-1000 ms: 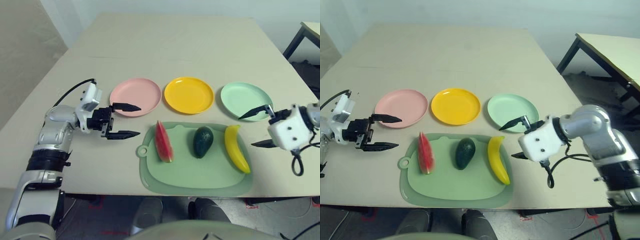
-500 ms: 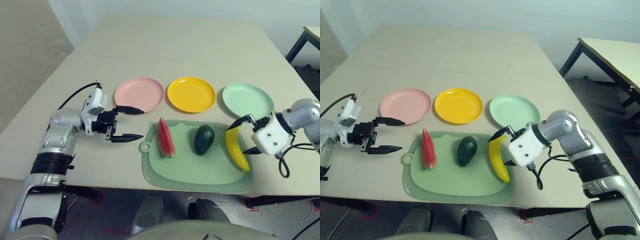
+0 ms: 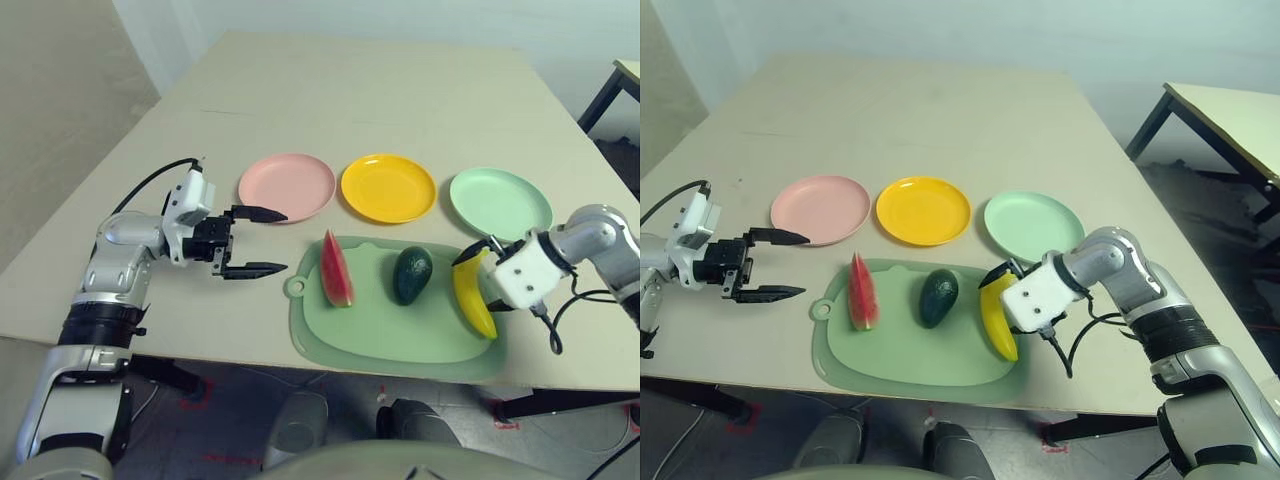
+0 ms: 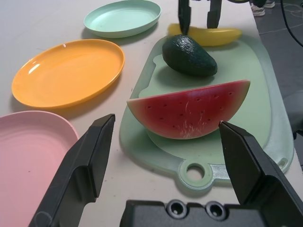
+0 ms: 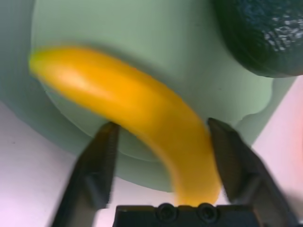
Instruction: Place the fruits into color-matched plates.
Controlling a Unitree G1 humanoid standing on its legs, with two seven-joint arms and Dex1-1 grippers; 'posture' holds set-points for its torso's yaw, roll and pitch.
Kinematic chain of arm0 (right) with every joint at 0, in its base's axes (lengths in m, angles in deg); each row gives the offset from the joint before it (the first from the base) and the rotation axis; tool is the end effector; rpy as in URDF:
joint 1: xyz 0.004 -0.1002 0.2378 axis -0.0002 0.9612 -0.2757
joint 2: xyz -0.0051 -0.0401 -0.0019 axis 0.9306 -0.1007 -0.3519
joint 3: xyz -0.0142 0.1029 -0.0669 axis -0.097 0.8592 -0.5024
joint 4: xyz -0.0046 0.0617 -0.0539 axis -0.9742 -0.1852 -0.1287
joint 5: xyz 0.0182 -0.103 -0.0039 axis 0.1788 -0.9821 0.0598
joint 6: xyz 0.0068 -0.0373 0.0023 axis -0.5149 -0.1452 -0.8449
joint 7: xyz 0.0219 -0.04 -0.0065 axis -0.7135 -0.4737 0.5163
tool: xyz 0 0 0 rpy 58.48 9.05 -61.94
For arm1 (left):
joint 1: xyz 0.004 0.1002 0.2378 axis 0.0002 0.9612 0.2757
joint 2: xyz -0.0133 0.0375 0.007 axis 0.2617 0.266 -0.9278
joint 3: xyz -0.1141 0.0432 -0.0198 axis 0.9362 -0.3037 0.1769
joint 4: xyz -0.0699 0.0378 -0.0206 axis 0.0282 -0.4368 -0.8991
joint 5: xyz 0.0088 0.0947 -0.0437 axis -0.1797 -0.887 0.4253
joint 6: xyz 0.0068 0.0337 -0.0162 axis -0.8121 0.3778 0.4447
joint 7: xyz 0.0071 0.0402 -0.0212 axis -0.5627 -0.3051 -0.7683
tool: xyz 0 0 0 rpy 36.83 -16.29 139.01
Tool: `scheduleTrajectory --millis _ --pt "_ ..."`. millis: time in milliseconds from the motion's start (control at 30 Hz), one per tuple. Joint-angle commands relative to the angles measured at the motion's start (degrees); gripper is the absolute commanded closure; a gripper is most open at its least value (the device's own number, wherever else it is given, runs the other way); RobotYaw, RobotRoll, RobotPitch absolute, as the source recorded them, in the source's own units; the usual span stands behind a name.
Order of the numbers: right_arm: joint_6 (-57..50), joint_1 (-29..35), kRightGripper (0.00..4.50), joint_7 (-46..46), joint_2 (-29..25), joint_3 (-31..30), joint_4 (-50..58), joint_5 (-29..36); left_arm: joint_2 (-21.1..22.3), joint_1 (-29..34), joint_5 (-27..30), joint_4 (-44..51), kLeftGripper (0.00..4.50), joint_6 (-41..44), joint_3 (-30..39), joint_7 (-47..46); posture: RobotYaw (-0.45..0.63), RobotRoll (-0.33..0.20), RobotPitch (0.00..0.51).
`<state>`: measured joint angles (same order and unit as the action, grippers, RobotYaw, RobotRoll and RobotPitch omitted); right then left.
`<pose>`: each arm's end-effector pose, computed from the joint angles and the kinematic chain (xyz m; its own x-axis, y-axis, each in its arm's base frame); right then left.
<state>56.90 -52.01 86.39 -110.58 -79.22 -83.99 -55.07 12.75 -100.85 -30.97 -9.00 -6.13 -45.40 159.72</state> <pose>0.2857 -0.2654 0.1483 0.0264 0.5173 -0.8554 -0.7789 -0.5256 -0.3420 0.2859 0.3051 0.1486 0.2058 -0.9398 -0.2727 0.9548 0.1318 0.2662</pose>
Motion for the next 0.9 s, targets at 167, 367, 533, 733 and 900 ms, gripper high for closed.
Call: scheduleTrajectory --millis 167,367,533,733,900 --pt "-2.16 1.91 2.83 1.24 -2.21 0.38 2.78 1.60 -1.55 -1.78 0.21 0.12 0.00 2.38 -1.42 0.92 0.22 0.000 0.058" --pt "-6.07 -1.81 2.83 3.10 -4.85 2.61 2.91 3.65 -1.75 -2.03 0.06 0.94 0.00 4.99 -1.84 1.40 0.20 0.000 0.059" --pt "-6.41 -16.99 2.83 -3.10 -4.49 4.64 -14.78 -2.07 -2.64 -3.30 0.34 0.32 0.00 6.69 -1.15 -0.56 0.18 0.000 0.057" --pt "-2.91 -26.79 2.83 -13.24 -1.39 3.13 -31.68 -9.62 -5.26 -5.65 -1.39 -0.21 0.00 6.83 -1.28 -5.92 0.18 0.000 0.054" --pt "-1.39 -30.26 2.83 -17.24 2.94 3.21 -35.98 -11.59 -5.38 -5.97 -2.55 -0.18 0.00 7.40 -1.50 -8.76 0.18 0.000 0.057"
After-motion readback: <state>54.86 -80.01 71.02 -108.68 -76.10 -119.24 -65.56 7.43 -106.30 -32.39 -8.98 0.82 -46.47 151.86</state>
